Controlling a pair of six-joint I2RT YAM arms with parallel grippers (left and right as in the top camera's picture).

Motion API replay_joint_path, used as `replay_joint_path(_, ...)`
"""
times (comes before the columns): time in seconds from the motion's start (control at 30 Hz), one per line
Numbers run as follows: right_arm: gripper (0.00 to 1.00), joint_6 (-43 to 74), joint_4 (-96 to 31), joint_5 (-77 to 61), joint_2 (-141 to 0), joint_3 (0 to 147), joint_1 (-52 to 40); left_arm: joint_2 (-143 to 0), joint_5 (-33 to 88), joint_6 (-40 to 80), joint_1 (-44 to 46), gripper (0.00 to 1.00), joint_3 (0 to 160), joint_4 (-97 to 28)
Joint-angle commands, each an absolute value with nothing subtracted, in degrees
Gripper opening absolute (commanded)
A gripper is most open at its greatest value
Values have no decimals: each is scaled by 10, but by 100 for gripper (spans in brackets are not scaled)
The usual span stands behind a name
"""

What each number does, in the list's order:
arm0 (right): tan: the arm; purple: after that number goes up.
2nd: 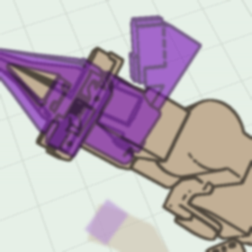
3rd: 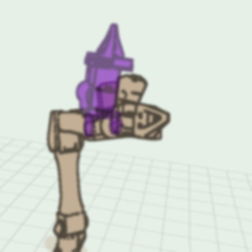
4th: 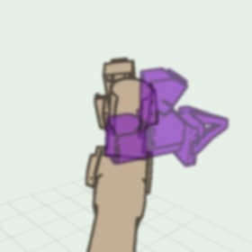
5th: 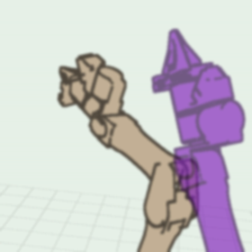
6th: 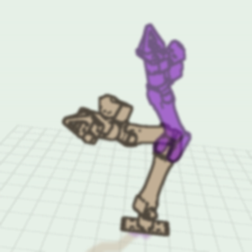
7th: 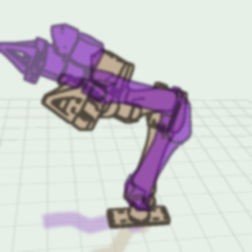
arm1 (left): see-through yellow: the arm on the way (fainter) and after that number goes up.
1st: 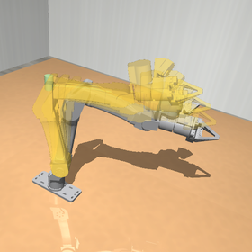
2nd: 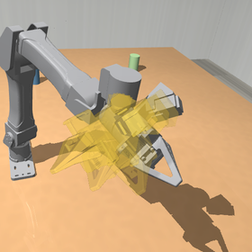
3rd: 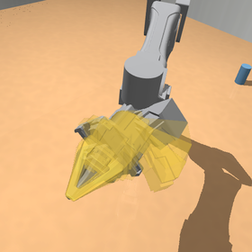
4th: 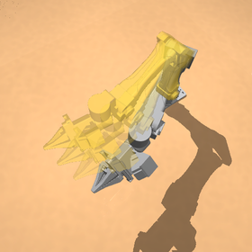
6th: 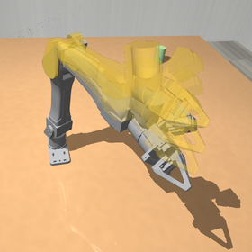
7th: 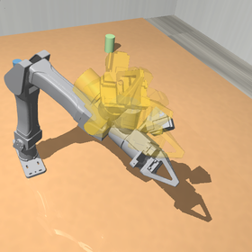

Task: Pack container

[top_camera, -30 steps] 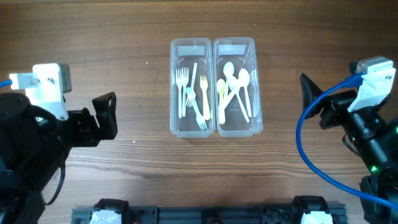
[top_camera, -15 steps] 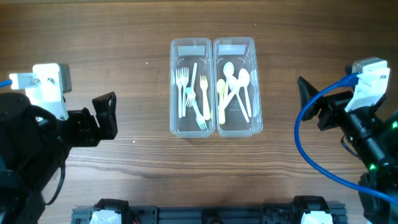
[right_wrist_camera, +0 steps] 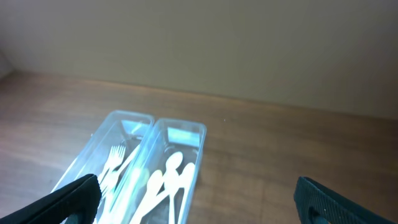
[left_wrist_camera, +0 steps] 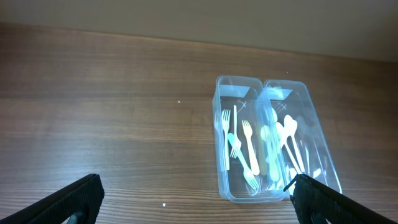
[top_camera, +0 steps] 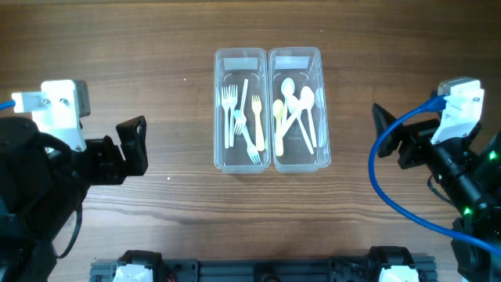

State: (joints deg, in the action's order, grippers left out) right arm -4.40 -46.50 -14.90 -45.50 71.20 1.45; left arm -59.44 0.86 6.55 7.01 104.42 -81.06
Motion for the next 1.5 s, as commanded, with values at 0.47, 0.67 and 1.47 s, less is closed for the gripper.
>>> replay_joint_path(0.47, 100, -90, -406, -124, -350, 585, 14, -594, 4, 62, 69, 100, 1042, -812)
replay_joint_path(0.67, 100, -54, -235, -125, -199, 338, 14, -594, 4, 62, 69, 100, 1042, -812)
replay_joint_path(1.47, 100, -60, -174, -116, -17, 68, 14, -594, 4, 62, 69, 100, 1042, -812)
